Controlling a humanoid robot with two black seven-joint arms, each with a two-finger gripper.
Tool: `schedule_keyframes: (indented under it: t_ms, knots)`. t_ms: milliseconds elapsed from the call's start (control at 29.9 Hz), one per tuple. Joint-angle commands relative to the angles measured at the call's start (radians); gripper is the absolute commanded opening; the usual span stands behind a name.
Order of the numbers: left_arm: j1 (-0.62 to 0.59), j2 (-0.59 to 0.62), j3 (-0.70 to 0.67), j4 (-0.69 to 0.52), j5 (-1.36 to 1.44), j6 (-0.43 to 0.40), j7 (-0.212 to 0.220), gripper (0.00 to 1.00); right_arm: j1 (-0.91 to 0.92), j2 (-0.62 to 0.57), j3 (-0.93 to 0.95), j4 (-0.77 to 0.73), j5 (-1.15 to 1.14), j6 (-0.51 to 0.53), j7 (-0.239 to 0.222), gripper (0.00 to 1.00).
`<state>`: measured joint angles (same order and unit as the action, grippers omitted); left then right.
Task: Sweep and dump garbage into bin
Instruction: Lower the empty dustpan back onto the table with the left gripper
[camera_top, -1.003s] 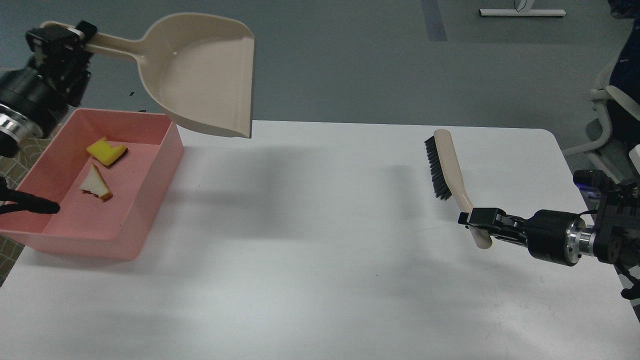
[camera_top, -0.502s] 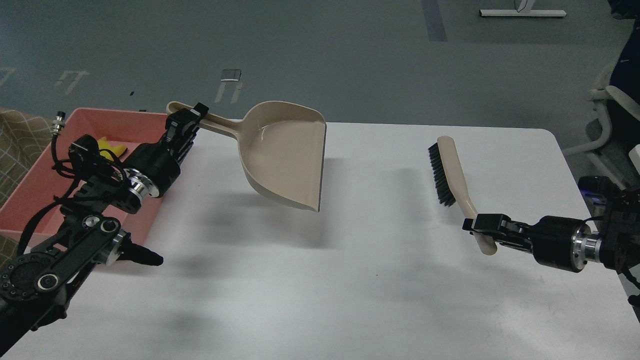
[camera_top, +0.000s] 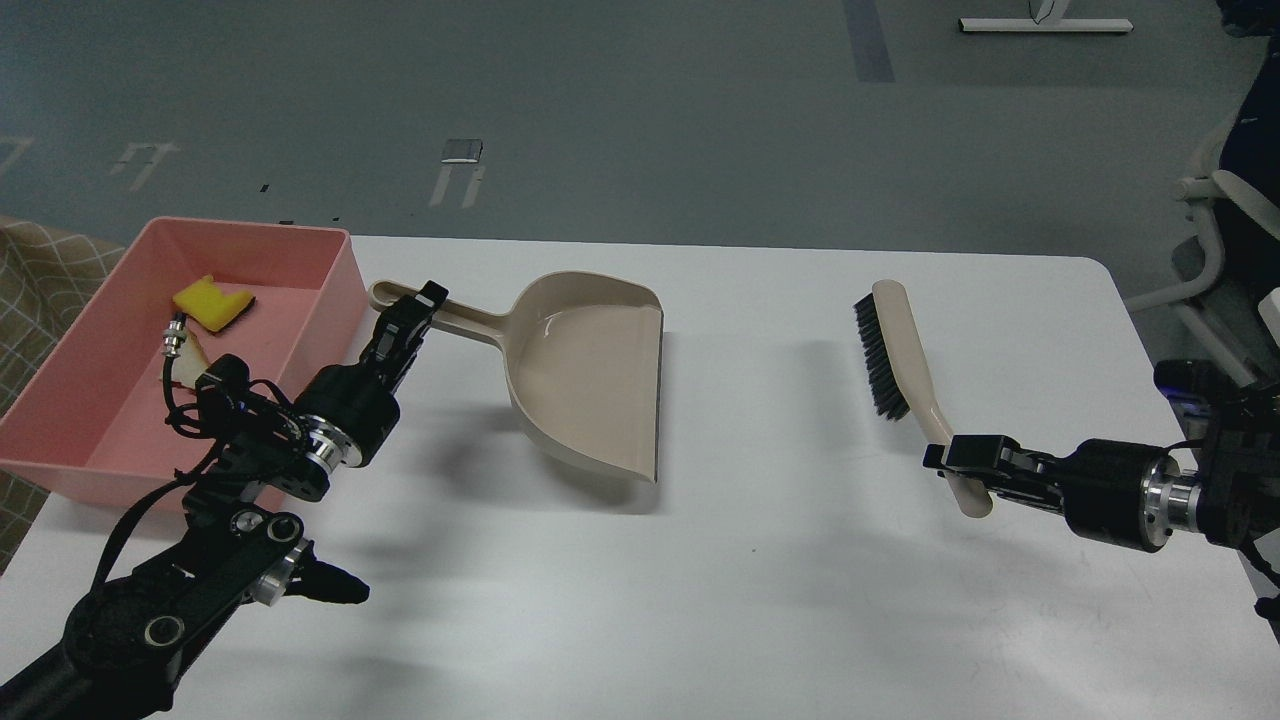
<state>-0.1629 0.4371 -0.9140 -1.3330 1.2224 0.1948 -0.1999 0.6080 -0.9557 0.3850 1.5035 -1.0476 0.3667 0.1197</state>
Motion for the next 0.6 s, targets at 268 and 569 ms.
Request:
schedule_keyframes:
  t_ms: [268, 569]
  knots:
    - [0.003, -0.031, 0.012, 0.044, 0.0, 0.014, -0.018, 0.0, -0.001, 0.002, 0.0, 0.001, 0.0, 0.0, 0.0, 0.0]
    - [0.002, -0.035, 0.029, 0.08, -0.018, 0.008, -0.026, 0.15, -0.001, 0.002, 0.0, 0.003, 0.0, 0.0, 0.0, 0.0]
